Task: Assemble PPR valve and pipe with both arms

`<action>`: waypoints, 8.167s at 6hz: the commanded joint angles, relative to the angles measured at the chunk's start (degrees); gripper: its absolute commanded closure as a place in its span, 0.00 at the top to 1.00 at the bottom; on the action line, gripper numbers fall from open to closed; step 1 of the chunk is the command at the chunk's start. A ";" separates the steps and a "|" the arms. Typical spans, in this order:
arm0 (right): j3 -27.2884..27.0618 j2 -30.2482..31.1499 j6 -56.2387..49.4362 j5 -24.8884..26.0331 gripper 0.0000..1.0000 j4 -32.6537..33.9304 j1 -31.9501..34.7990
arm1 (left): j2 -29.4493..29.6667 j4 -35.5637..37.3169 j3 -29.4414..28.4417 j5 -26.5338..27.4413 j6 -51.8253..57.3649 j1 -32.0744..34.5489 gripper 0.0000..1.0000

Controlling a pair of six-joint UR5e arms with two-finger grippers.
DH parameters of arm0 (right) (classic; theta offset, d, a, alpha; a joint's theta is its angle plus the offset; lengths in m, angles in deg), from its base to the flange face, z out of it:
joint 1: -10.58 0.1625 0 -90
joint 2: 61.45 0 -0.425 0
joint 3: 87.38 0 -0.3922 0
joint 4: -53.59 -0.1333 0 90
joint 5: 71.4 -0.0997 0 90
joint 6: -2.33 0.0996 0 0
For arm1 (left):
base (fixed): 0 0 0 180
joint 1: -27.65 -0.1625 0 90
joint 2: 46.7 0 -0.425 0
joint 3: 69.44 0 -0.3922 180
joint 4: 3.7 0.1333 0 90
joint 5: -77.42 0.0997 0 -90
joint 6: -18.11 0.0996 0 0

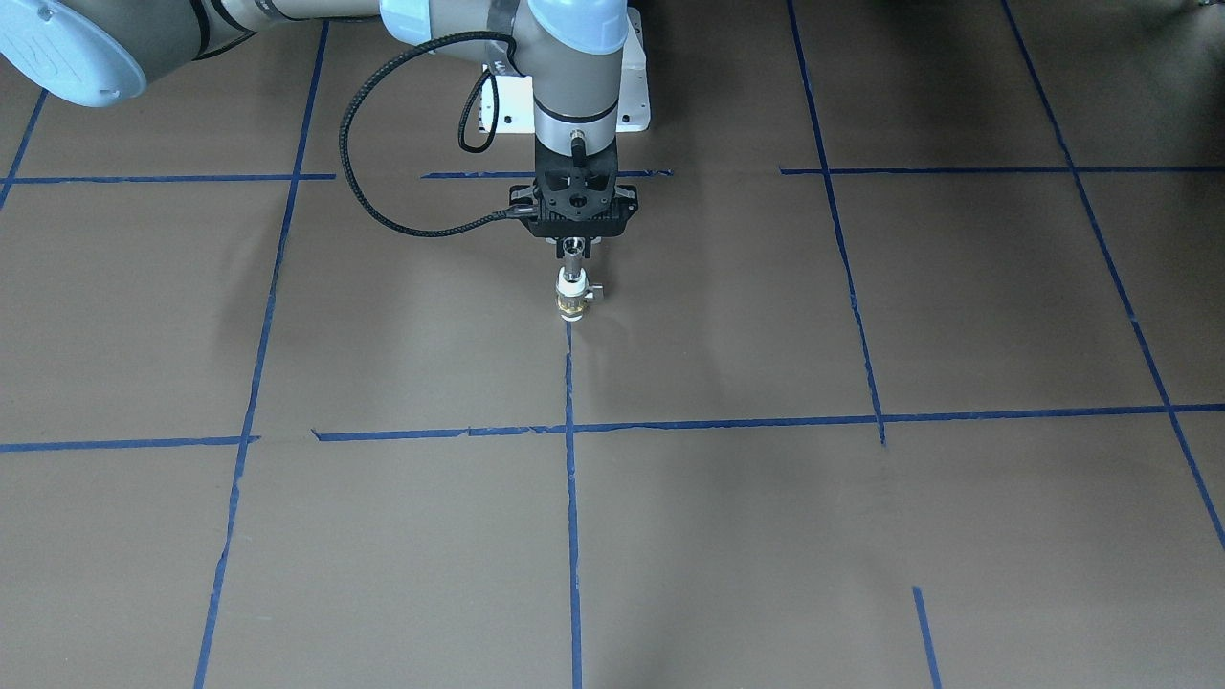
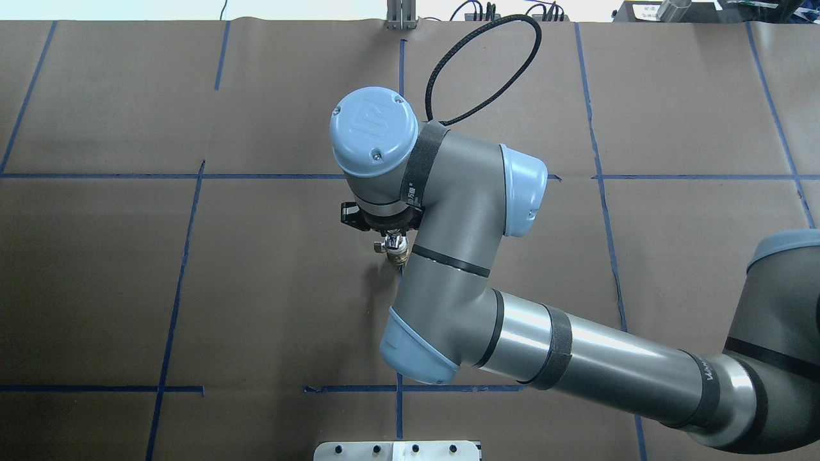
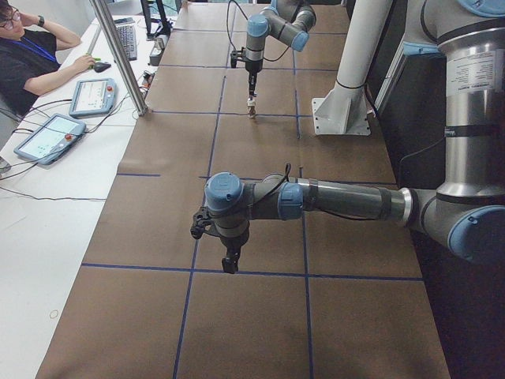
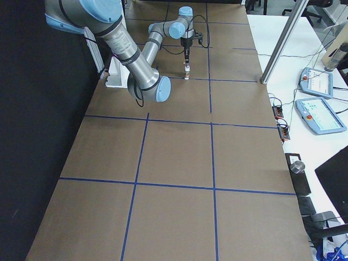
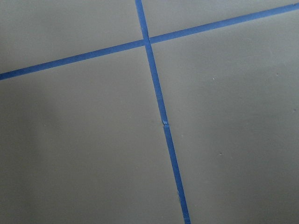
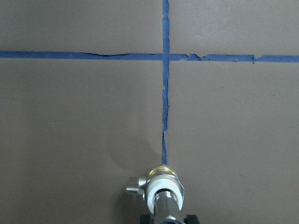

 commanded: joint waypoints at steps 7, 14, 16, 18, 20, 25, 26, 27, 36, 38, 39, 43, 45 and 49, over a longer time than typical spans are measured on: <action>0.74 0.44 0.18 0.32 0.00 0.00 -0.82 | 0.00 -0.07 -0.21 -0.03 0.00 -0.09 1.00; 2.59 0.71 -0.08 0.32 0.20 -2.90 -0.82 | 0.00 -0.07 -0.39 -0.03 0.00 -0.09 1.00; 2.59 0.80 -0.09 0.41 0.52 -2.81 -0.82 | 0.00 -0.07 -0.30 0.06 0.00 0.00 1.00; 2.59 0.71 -0.09 0.41 0.72 -2.81 -0.82 | 0.00 -0.07 -0.39 -0.03 0.00 -0.09 1.00; 2.59 0.80 -0.09 0.41 0.73 -2.81 -0.82 | 0.00 -0.07 -0.39 -0.03 0.00 -0.09 1.00; 1.45 5.25 -18.38 -17.56 1.00 -2.46 17.14 | 0.09 0.02 -0.65 0.15 -0.08 -0.09 1.00; -0.99 11.02 -27.33 -19.61 1.00 -2.37 21.98 | 0.09 0.11 -0.74 0.23 -0.44 -0.09 1.00; -5.11 18.56 -38.04 -20.06 1.00 -2.29 26.47 | 0.00 0.11 -0.83 0.15 -2.09 -0.09 1.00; -12.88 67.49 -90.35 -26.31 1.00 -6.31 62.02 | 0.26 -0.07 -0.66 0.32 -7.21 -0.18 1.00; -12.70 67.07 -88.52 -26.84 1.00 -6.42 62.02 | 0.09 0.11 -0.31 0.24 -7.47 -0.18 1.00; -12.71 66.89 -88.33 -26.92 1.00 -6.42 62.02 | -0.43 0.02 -0.83 0.58 -7.21 -0.18 1.00; -12.62 67.24 -88.33 -28.06 1.00 -6.42 61.93 | -1.58 0.81 -0.65 0.94 -7.38 -0.44 1.00; -12.62 67.24 -88.50 -28.07 1.00 -6.77 61.93 | -1.67 0.73 -2.13 1.02 -7.38 -0.53 1.00; -12.62 67.24 -88.68 -28.07 1.00 -6.77 61.93 | -2.02 0.90 -2.59 0.94 -7.47 -0.62 1.00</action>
